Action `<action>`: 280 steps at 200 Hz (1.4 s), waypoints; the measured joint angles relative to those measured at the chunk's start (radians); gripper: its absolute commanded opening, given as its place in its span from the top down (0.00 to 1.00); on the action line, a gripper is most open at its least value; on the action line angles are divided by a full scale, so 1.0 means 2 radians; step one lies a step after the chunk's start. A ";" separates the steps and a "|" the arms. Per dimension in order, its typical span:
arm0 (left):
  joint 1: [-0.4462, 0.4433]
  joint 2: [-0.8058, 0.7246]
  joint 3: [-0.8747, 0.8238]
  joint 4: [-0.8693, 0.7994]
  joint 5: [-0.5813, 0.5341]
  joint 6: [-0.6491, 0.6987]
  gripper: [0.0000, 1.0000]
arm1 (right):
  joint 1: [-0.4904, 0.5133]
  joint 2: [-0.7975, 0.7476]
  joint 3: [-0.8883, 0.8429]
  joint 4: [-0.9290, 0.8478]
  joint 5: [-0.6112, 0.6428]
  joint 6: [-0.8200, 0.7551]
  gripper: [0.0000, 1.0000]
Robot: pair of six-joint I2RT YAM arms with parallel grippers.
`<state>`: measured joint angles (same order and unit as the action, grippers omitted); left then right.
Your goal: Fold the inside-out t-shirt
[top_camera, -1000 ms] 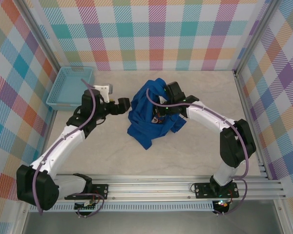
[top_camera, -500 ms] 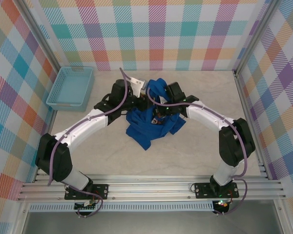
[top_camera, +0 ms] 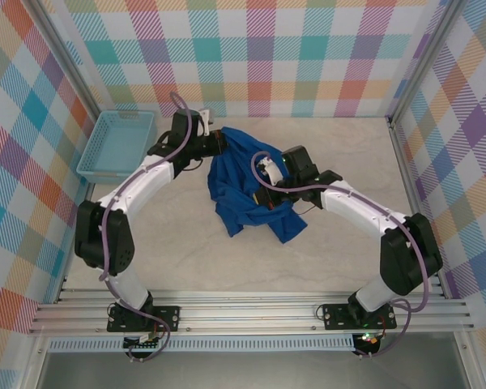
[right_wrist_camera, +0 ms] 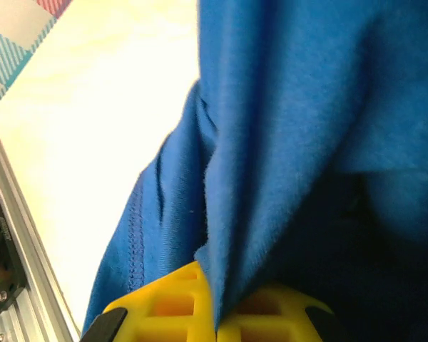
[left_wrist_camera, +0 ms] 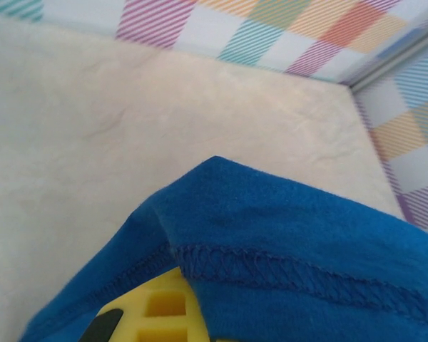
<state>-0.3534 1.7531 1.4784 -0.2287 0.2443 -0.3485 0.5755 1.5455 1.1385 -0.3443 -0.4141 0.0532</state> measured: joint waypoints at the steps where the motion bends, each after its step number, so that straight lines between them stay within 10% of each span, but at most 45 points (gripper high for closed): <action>1: 0.000 0.001 0.001 -0.001 0.000 0.000 1.00 | 0.000 0.000 0.000 0.001 -0.001 -0.001 1.00; 86: 0.013 0.061 -0.002 -0.065 -0.048 -0.011 1.00 | 0.010 -0.034 0.006 0.013 0.050 -0.031 1.00; 128: 0.027 -0.022 -0.159 -0.007 0.013 -0.012 0.47 | 0.010 -0.035 0.024 0.009 0.087 -0.064 1.00; 166: 0.021 -0.107 -0.234 0.038 0.052 -0.004 0.25 | 0.006 -0.019 0.038 0.002 0.060 -0.097 1.00; 215: -0.031 -0.217 -0.257 0.100 0.097 0.060 0.26 | 0.004 -0.001 0.050 -0.007 0.027 -0.113 1.00; 280: -0.055 -0.142 -0.230 0.076 0.142 0.148 0.42 | -0.003 -0.001 0.050 -0.008 0.004 -0.113 1.00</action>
<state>-0.4633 1.4689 1.0176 -0.0765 0.5285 -0.0517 0.5697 1.5440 1.2381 -0.3607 -0.4061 -0.1730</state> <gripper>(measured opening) 0.622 0.050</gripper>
